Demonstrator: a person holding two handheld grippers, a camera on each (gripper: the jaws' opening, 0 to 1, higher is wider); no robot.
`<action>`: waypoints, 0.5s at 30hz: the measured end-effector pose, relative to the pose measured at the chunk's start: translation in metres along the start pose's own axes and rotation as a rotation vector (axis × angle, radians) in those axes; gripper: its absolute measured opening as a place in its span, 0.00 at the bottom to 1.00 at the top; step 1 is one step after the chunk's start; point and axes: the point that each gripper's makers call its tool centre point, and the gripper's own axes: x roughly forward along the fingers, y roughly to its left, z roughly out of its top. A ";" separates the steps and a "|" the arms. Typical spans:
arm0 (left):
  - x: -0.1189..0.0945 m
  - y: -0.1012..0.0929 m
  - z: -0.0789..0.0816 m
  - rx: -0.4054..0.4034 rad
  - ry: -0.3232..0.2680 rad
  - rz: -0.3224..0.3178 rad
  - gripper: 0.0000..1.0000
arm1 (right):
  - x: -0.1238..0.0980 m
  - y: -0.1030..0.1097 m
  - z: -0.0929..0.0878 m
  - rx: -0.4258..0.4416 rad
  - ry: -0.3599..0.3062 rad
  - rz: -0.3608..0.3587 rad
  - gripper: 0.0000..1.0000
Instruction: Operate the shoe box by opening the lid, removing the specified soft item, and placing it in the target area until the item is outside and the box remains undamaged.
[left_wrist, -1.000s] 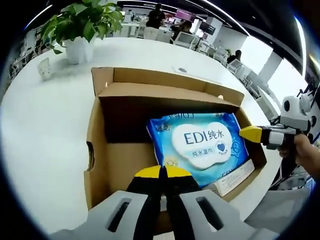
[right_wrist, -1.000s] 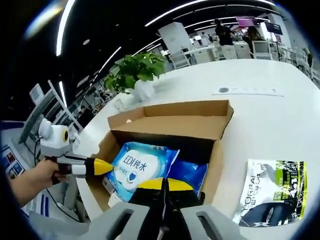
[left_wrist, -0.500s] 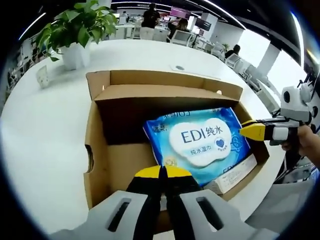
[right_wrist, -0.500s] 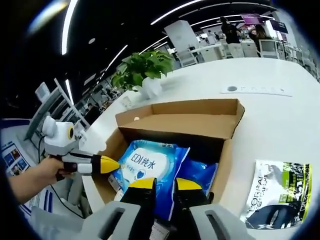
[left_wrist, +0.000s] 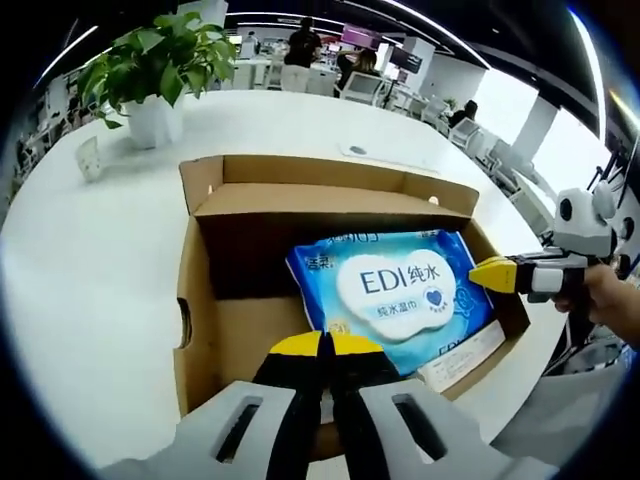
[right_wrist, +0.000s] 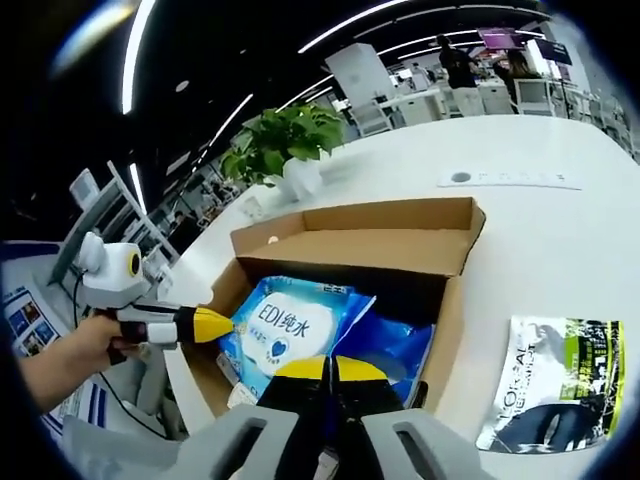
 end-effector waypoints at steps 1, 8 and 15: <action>-0.001 0.000 0.001 0.002 -0.004 0.000 0.00 | 0.000 0.000 0.000 0.000 -0.001 0.000 0.00; -0.004 -0.003 0.003 -0.002 -0.023 -0.004 0.00 | -0.002 0.002 0.003 0.003 -0.016 0.002 0.00; -0.007 -0.004 0.006 0.003 -0.036 -0.008 0.00 | -0.004 0.003 0.005 0.013 -0.032 0.012 0.00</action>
